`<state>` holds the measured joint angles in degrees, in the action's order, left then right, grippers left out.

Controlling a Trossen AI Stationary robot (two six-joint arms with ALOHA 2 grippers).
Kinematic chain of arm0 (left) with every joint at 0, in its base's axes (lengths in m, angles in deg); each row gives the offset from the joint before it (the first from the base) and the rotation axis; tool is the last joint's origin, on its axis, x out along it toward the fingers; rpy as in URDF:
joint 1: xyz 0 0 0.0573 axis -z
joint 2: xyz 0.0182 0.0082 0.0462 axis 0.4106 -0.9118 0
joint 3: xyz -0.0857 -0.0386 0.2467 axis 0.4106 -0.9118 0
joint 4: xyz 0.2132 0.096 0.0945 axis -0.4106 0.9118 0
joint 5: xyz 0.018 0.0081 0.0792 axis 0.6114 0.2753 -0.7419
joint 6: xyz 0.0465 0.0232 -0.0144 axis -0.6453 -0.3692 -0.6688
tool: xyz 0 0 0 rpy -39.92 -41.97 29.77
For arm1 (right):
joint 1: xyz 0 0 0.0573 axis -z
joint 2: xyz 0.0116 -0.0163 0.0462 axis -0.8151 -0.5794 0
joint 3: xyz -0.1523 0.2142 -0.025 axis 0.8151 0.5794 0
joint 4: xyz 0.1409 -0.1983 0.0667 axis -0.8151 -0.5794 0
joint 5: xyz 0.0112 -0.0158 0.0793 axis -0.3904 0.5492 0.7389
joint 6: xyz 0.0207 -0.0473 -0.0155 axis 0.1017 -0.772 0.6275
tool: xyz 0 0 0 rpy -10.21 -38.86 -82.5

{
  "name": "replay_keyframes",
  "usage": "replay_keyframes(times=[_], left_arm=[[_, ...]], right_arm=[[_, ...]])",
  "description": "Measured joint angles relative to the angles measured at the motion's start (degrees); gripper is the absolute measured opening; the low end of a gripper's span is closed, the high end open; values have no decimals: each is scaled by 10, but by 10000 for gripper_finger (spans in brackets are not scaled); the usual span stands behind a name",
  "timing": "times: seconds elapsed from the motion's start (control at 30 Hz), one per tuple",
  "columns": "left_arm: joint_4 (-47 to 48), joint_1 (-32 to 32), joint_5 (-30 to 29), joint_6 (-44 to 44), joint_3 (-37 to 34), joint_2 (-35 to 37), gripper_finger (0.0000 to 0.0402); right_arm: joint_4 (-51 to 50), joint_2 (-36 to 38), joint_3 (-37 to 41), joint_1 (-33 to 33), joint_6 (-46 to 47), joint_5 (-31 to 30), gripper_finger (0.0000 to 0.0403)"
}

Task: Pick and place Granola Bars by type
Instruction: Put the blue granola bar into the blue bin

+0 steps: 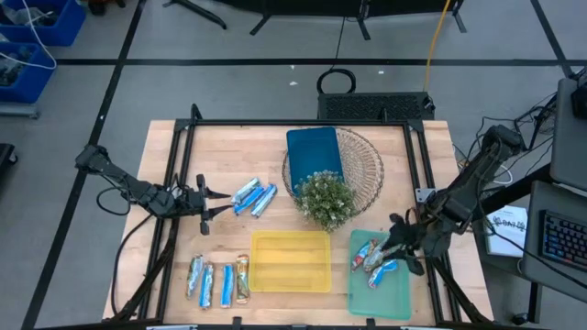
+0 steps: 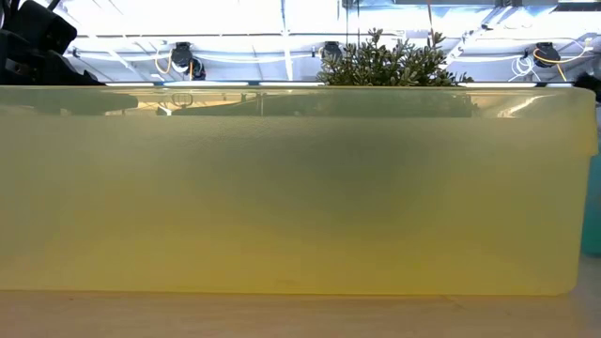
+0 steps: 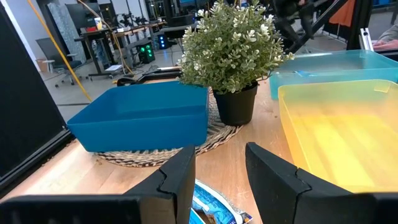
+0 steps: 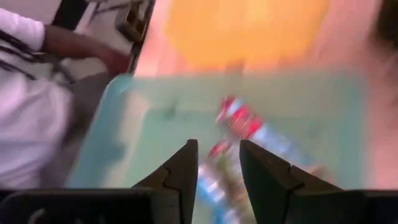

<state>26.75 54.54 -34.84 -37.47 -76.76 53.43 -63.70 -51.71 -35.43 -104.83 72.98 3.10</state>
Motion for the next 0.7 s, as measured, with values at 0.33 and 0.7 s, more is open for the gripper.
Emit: replay_keyframes(times=[0.33, 0.7], left_arm=[[0, 0, 0, 0, 0, 0, 145], [0, 0, 0, 0, 0, 0, 145]], right_arm=[[-14, 85, 65, 0, -102, -281, 97], [178, 216, 197, 41, -232, -322, 93]])
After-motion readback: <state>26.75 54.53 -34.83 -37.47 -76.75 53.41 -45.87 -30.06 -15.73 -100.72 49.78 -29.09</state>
